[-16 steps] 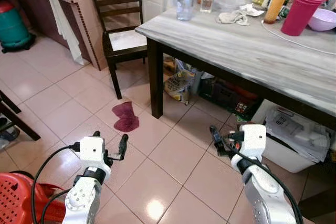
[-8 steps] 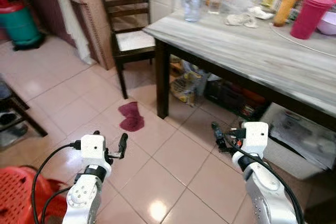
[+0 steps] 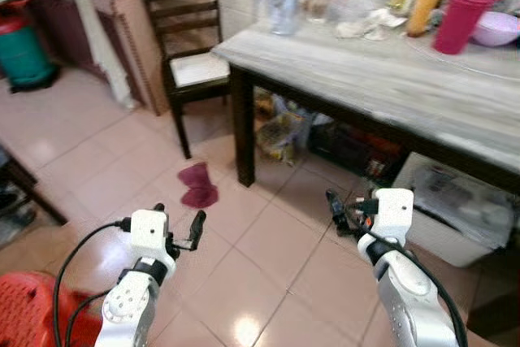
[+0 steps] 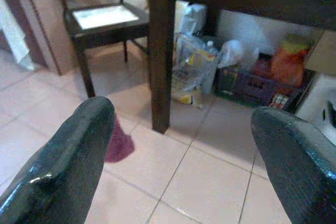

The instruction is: Setting the table

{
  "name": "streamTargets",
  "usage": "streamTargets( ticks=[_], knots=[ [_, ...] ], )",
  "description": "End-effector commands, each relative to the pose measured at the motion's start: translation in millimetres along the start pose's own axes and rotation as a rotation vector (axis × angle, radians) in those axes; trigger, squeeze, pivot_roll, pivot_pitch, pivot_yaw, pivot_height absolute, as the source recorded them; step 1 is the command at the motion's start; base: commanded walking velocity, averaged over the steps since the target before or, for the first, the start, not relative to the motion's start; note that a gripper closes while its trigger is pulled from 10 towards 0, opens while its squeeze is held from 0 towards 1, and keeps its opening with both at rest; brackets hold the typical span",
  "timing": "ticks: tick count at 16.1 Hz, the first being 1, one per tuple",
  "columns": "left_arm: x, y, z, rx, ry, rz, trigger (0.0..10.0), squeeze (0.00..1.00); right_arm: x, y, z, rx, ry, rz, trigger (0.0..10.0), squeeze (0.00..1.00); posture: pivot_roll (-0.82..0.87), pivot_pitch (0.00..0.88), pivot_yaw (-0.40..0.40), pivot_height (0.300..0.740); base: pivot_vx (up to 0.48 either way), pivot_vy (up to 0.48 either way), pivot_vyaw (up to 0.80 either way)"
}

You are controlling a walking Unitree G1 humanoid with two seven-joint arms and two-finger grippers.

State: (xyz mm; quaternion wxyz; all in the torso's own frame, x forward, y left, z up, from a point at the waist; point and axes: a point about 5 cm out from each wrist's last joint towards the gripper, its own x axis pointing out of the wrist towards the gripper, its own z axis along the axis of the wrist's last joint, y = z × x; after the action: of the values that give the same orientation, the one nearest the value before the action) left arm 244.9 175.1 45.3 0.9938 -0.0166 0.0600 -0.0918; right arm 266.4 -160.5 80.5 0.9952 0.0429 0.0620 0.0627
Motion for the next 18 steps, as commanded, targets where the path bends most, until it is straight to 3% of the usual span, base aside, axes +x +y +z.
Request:
streamTargets(
  ticks=[1, 7, 11, 13, 14, 16, 18],
  knots=[
    [0.4, -0.2, 1.2, 0.0, 0.001, -0.013, 10.0, 0.0, -0.2, -2.0, 1.6, 0.001, -0.01, -0.009, 10.0, 0.0, -0.13, 0.05, 0.047, 0.74, 0.368, 0.0, -0.8],
    [0.0, -1.9, -4.9, -0.015, 0.023, -0.043, 10.0, 0.0, -0.4, -1.4, 0.2, 0.002, -0.009, -0.005, 10.0, 0.0, -0.13, 0.045, 0.046, 0.74, 0.298, 0.0, -0.76],
    [-2.2, 0.8, -11.5, -0.006, 0.053, 0.008, 10.0, 0.0, 0.7, -1.2, -0.3, -0.012, 0.001, -0.021, 10.0, 0.0, -0.13, 0.051, 0.043, 0.74, 0.0, 0.0, 0.0],
    [-0.2, 2.9, -9.3, -0.018, 0.073, 0.05, 10.0, 0.0, 2.5, 1.8, 4.6, -0.073, -0.035, -0.022, 10.0, 0.0, -0.13, 0.051, 0.046, 0.74, 0.0, 0.0, 0.0],
    [-0.2, 2.3, -6.2, -0.024, 0.053, 0.032, 10.0, 0.0, 2.1, 3.7, 5.9, -0.041, -0.049, -0.011, 10.0, 0.0, -0.13, 0.054, 0.045, 0.74, 0.0, 0.0, 0.0],
    [-1.0, 2.4, -2.5, -0.026, 0.02, 0.036, 10.0, 0.0, 0.6, 3.3, 8.3, -0.083, -0.068, -0.012, 10.0, 0.0, -0.13, 0.056, 0.046, 0.74, 0.0, 0.0, 0.0],
    [-2.7, 2.7, -6.1, -0.002, 0.03, 0.062, 10.0, 0.0, -4.3, 2.2, 2.4, -0.058, -0.038, -0.006, 10.0, 0.0, -0.13, 0.056, 0.048, 0.74, 0.0, 0.0, 0.0]
  ],
)
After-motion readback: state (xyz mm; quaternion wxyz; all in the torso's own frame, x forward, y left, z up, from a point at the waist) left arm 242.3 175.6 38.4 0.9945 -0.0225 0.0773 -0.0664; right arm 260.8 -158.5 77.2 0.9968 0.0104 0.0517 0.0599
